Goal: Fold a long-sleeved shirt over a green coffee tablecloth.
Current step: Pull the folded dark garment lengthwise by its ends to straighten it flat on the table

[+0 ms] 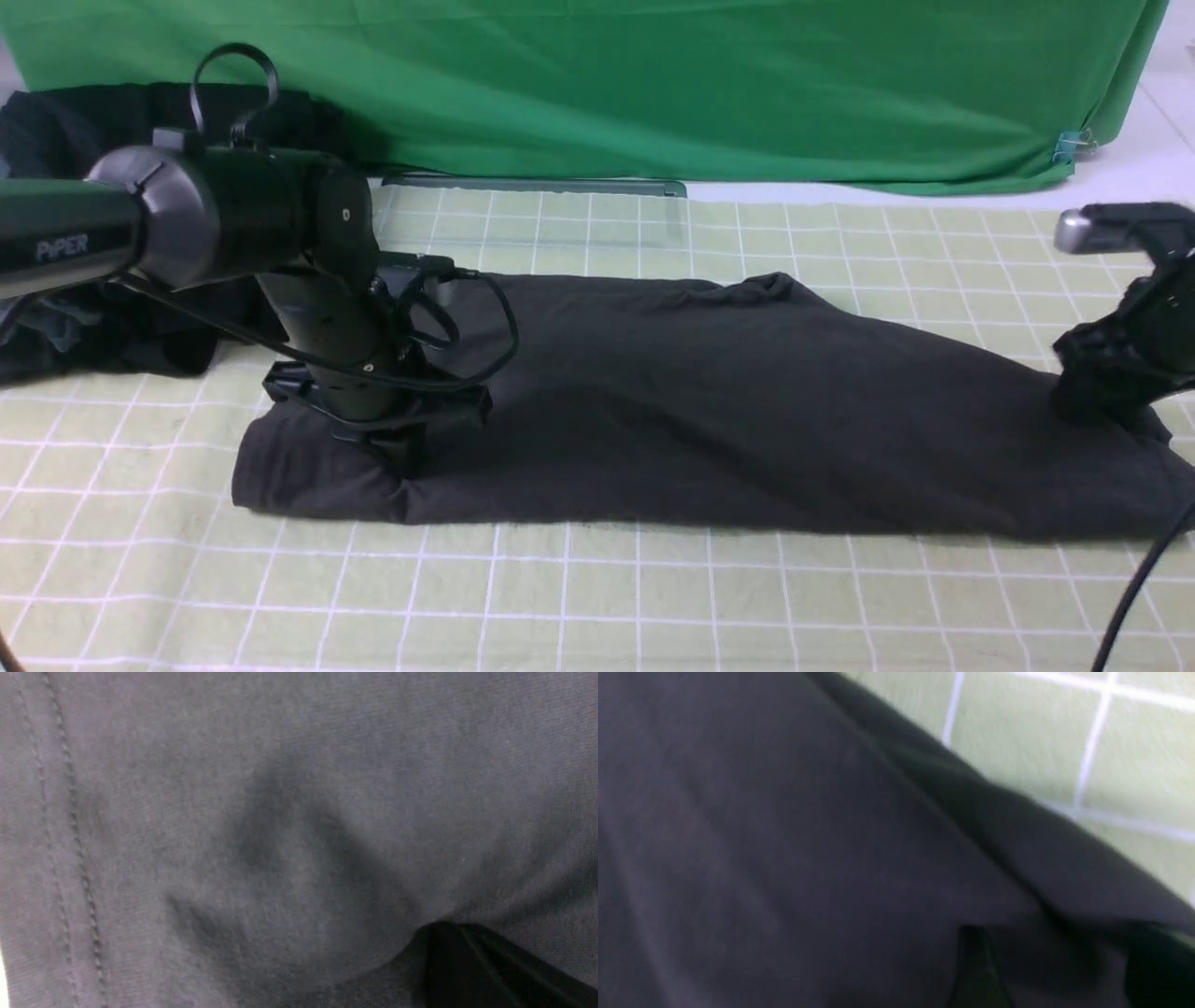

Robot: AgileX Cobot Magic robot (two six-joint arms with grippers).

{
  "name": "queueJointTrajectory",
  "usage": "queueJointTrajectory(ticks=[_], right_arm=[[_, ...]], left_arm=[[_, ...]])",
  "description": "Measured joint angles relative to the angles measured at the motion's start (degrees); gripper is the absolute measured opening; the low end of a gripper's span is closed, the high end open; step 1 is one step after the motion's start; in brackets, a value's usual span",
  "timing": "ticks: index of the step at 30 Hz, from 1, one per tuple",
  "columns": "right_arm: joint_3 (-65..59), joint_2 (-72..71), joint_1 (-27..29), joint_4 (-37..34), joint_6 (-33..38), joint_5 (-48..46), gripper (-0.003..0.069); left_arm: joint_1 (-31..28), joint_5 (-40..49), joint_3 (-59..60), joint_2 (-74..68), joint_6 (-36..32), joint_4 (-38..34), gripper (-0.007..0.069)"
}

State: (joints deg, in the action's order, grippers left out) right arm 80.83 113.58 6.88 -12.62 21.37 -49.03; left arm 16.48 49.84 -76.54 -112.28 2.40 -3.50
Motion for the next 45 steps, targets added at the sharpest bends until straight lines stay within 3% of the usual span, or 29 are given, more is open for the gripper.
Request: queueJointTrajectory(ticks=[3, 8, 12, 26, 30, 32, 33, 34, 37, 40, 45], right_arm=[[0.00, 1.23, -0.64, 0.11, 0.81, 1.98, 0.0344], [0.06, 1.58, -1.07, 0.31, 2.93, 2.88, 0.0060], [2.69, 1.52, -1.07, 2.51, 2.84, 0.02, 0.0010], [7.88, 3.57, -1.09, 6.11, 0.49, 0.33, 0.0010], [7.88, 5.15, -1.13, 9.43, -1.97, 1.37, 0.0076], [8.54, 4.65, -1.13, 11.35, -4.32, 1.97, 0.0189], [8.60, 4.56, -1.13, 11.46, -4.43, 1.97, 0.0199], [9.06, 3.35, -1.13, 11.86, -5.85, 2.14, 0.0274], [9.41, -0.34, -1.13, 12.11, -8.41, 1.77, 0.0347], [9.79, -4.64, -1.20, 11.91, -10.72, 0.15, 0.0347], [9.78, -8.66, -1.20, 10.97, -11.82, -2.34, 0.0279]], left_arm=[[0.00, -0.11, 0.13, 0.04, 0.05, -0.06, -0.0004], [0.00, -0.18, 0.19, 0.04, 0.16, -0.10, -0.0004], [0.00, -0.18, 0.19, 0.04, 0.16, -0.10, -0.0004], [0.00, -0.18, 0.19, 0.06, -1.04, -0.19, -0.0004], [0.00, 0.57, -0.37, 0.31, -0.05, -0.10, -0.0004], [-0.12, 3.14, -3.34, 0.98, 1.48, 1.43, -0.0004], [-0.12, 3.36, -3.67, 1.05, 1.74, 1.57, -0.0004], [-1.06, 5.15, -7.25, 1.83, 2.21, 1.86, -0.0004], [-3.82, 7.46, -13.55, 2.18, 2.74, 1.93, -0.0004], [-7.41, 8.50, -19.88, 1.26, 3.41, 1.88, -0.0004], [-11.39, 6.27, -26.49, -2.83, 1.96, 2.29, 0.0011]])
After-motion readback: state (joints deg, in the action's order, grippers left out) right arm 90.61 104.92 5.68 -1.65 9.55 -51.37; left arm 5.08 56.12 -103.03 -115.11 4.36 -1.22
